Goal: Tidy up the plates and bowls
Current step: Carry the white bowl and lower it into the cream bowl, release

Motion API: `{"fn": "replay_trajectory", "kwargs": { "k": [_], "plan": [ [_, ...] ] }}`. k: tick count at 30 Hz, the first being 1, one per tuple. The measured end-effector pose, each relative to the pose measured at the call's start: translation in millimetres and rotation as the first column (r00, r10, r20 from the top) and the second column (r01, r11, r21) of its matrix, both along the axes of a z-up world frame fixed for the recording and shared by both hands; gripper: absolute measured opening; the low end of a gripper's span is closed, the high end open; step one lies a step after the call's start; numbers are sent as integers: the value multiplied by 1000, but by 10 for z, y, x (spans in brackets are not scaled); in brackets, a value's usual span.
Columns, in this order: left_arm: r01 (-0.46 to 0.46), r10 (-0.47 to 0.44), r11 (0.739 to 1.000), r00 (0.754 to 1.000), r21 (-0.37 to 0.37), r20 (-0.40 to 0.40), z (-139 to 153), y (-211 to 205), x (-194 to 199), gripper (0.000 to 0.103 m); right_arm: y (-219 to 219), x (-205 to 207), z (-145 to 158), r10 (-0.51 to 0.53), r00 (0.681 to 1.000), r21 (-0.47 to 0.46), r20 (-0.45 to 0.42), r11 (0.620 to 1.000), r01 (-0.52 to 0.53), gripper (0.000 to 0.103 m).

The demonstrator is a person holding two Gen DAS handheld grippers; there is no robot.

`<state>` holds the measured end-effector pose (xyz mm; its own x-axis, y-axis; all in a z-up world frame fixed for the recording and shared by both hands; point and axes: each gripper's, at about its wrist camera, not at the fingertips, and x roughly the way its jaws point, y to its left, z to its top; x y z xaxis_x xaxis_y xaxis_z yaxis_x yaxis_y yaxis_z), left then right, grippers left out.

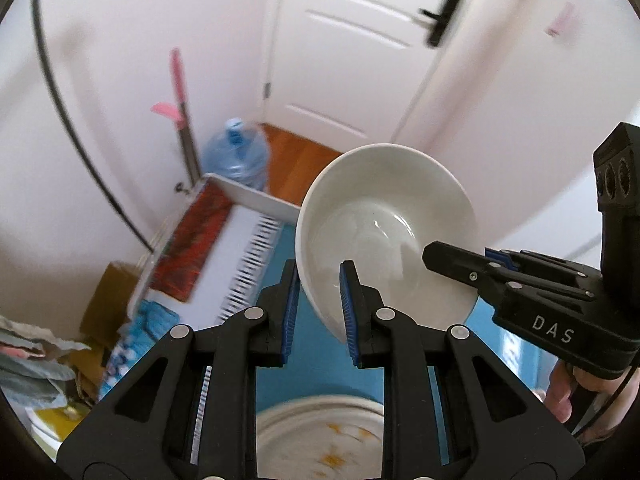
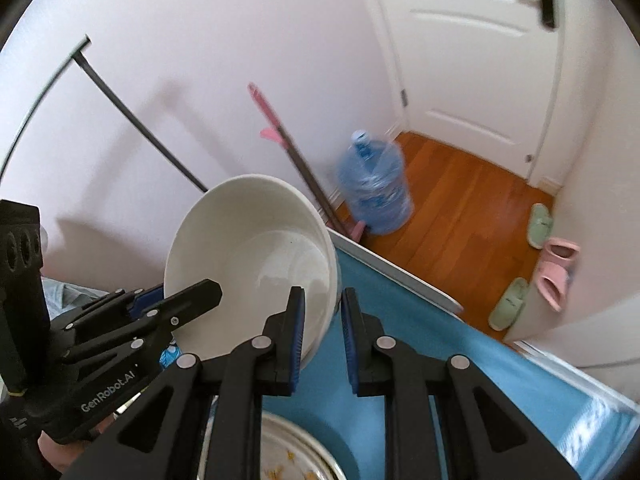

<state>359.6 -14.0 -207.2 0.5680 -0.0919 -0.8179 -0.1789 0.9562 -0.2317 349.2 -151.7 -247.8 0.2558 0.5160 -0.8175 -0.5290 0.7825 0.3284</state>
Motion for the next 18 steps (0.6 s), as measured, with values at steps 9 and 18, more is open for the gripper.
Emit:
{"fn": "replay_trajectory", "kwargs": {
  "k": [9,18],
  "plan": [
    [149,-149,989,989,-17,22,207,-1280,-552,18,-1399,-806,317,-135,990,1,48,991,135,17],
    [306,-313,948,946,-91,-79,-84,-2338,-1026,18,-2499,-1483,182,-286,958,-78,-3,955,285,17]
  ]
}}
